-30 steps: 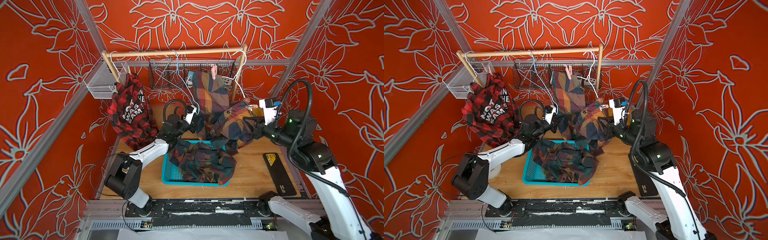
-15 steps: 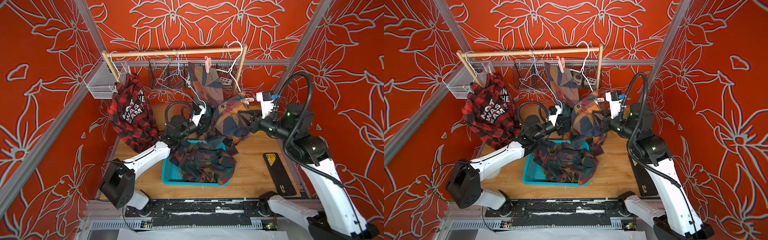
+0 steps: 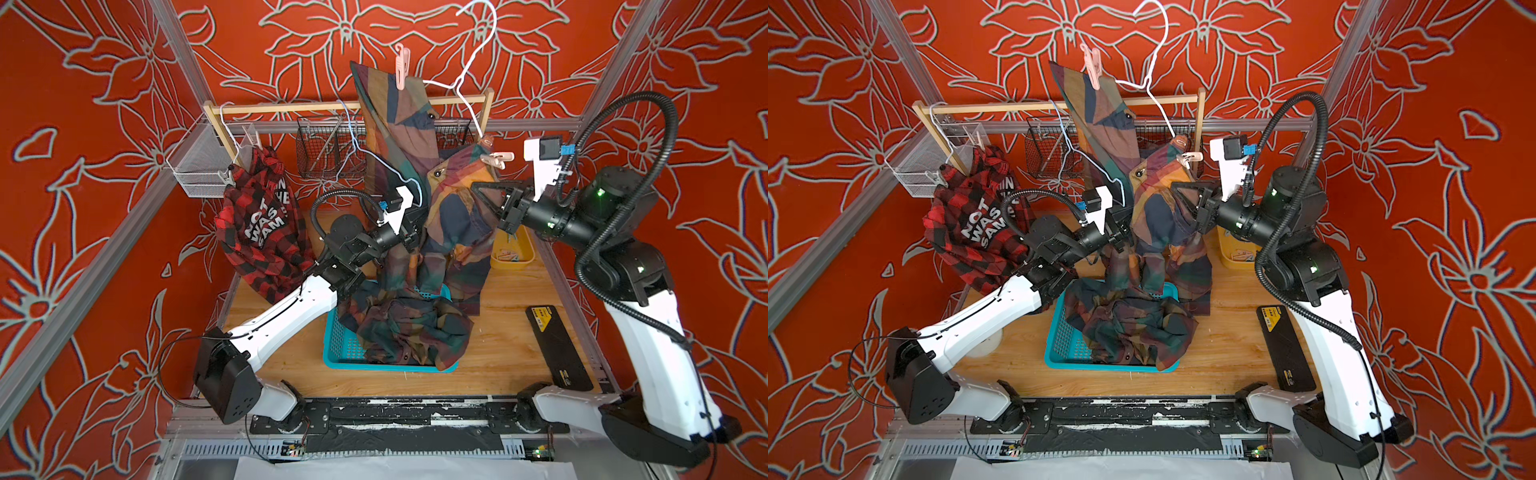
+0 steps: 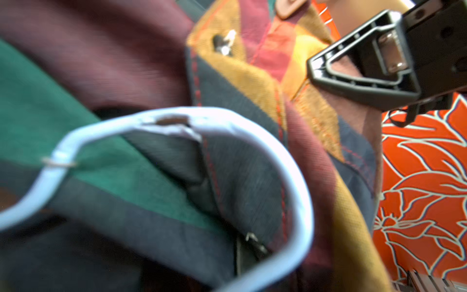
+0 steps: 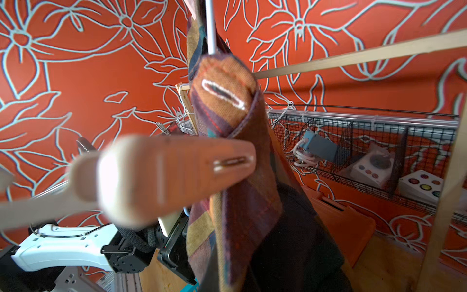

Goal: Remove the clothespins securing long-sleeve shirts to the hanger
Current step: Place the long-sleeve shirt at the bin.

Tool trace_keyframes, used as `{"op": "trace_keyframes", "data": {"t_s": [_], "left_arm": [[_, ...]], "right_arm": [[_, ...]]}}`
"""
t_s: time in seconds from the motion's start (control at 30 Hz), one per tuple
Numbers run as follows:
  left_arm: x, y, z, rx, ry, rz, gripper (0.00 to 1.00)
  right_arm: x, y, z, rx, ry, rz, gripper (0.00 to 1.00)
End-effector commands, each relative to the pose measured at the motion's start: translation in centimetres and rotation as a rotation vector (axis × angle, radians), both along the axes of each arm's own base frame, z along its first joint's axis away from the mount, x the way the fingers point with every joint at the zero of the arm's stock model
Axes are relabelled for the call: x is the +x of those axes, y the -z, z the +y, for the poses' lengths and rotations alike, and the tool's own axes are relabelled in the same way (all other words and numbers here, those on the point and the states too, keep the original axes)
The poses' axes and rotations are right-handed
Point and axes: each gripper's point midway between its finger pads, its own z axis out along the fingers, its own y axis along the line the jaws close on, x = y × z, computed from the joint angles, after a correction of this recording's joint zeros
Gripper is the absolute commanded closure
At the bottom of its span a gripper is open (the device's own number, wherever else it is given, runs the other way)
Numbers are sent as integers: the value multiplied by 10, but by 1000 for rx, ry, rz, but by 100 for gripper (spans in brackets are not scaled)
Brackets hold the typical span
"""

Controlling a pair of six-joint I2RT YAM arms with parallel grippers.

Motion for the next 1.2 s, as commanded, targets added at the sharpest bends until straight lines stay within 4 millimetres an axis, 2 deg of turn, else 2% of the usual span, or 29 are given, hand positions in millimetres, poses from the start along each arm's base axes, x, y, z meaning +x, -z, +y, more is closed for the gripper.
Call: {"op": "trace_keyframes", "data": {"t_s": [0.0, 0.4, 0.73, 0.93, 1.17], "left_arm": [[-18, -10, -13, 22, 67, -34, 100], [-35, -46, -12, -1, 68, -109, 100], [-57, -79, 2, -31, 36, -186, 100], [-73, -99, 12, -51, 34, -220, 100], [-92, -98, 21, -62, 41, -221, 100]], "right_arm": [[-24, -58, 6, 79, -61, -184, 100], [-37, -90, 42, 77, -161, -245, 100], [-49, -115, 53, 140, -244, -271, 100], [-55, -116, 64, 152, -301, -269, 100], [-55, -103, 76, 176, -377, -207, 100]]}}
